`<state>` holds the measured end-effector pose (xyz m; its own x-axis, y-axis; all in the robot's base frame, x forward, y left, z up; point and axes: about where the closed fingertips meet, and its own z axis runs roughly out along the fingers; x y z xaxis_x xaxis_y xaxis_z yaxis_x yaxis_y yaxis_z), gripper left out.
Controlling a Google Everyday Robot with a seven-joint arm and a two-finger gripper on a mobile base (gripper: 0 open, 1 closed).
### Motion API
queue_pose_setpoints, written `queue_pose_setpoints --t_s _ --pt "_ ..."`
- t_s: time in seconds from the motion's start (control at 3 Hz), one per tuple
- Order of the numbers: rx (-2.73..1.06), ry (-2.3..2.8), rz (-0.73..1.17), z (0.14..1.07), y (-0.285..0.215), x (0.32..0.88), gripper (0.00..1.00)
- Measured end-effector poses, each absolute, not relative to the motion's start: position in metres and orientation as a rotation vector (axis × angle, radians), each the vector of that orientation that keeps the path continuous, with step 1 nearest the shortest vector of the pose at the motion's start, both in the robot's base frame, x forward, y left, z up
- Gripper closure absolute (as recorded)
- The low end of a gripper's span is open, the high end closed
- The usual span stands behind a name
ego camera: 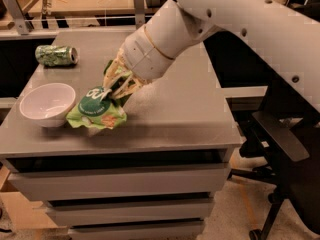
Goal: Move green rice chip bag near white bowl
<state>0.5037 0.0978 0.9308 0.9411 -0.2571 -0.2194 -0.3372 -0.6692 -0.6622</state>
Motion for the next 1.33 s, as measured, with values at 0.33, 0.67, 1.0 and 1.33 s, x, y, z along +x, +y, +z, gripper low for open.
queue_pose_setpoints --t_s 0.33,0.67,1.0,1.33 --pt "-2.339 0.414 0.14 0.9303 0.099 0.5026 0.83" --pt "-2.341 0.41 0.142 0.93 0.1006 0.5016 0.59" --pt "-2.342 0.407 0.144 0.9296 0.1021 0.5007 0.36" --pt "-2.344 0.403 0.146 0.9293 0.1037 0.4998 0.13"
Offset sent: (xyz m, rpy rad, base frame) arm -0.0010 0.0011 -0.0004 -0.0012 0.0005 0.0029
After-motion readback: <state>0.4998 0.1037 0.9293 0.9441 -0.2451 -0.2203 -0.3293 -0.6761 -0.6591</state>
